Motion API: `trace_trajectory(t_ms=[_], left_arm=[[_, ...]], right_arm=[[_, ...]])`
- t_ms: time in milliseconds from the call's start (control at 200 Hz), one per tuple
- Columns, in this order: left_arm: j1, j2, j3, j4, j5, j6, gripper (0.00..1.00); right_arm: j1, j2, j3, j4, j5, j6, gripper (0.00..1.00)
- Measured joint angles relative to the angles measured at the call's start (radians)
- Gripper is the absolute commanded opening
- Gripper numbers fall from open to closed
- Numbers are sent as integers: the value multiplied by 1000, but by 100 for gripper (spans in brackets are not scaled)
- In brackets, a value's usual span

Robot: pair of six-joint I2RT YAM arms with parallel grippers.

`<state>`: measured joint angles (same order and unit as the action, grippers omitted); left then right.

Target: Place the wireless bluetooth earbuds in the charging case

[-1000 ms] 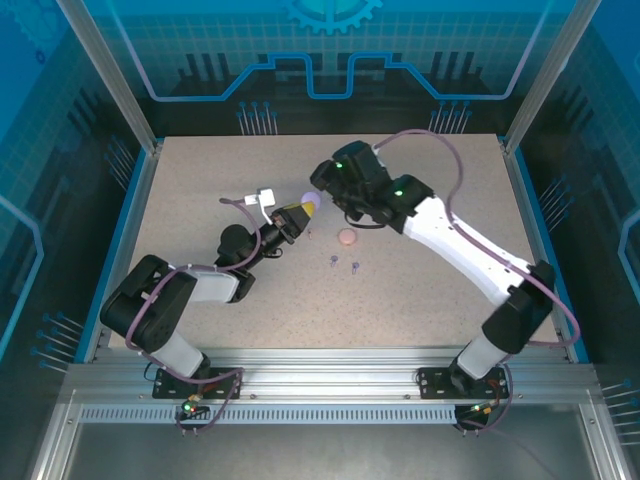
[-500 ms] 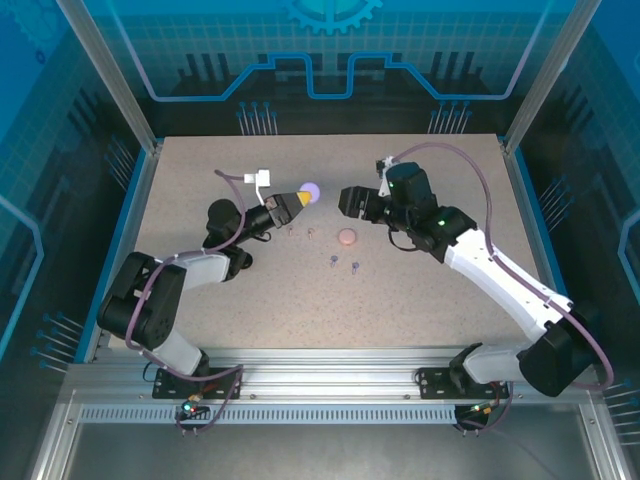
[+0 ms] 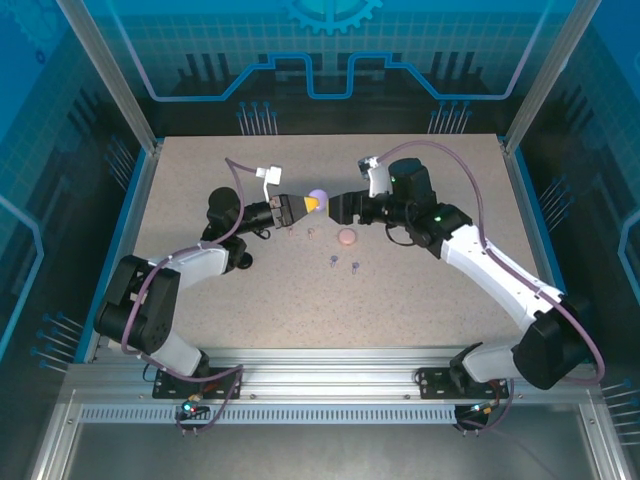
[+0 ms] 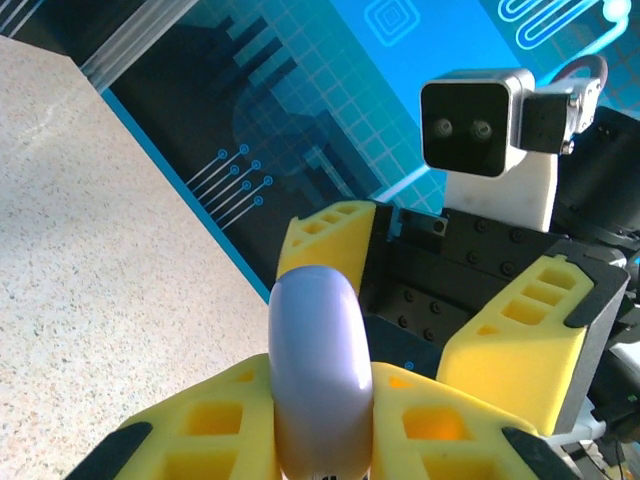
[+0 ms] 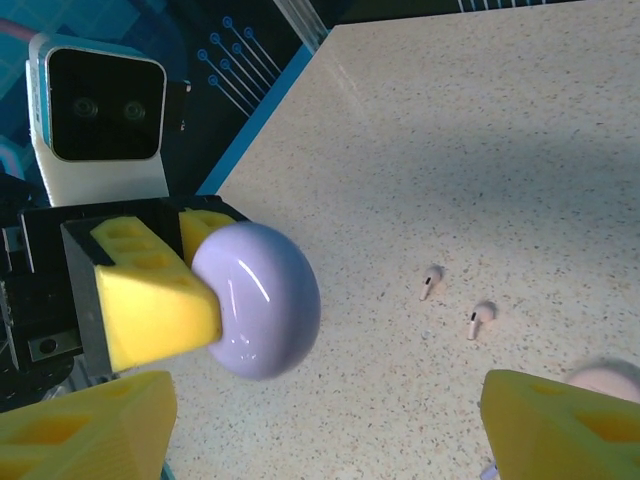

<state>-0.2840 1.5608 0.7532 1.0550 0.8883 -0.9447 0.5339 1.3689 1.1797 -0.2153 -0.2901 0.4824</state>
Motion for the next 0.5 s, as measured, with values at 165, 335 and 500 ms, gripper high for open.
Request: trace_trajectory(t_ms=[165, 335, 500], left_arm=[[0, -5, 11, -4, 26, 0, 0], [-2, -12, 13, -5, 30, 0, 0], [-2, -24, 13, -25, 33, 0, 0]], right_arm=[[0, 39, 28, 9, -27, -5, 79], [0, 66, 48, 18, -34, -5, 77], [-1, 73, 49, 24, -33, -3, 74]])
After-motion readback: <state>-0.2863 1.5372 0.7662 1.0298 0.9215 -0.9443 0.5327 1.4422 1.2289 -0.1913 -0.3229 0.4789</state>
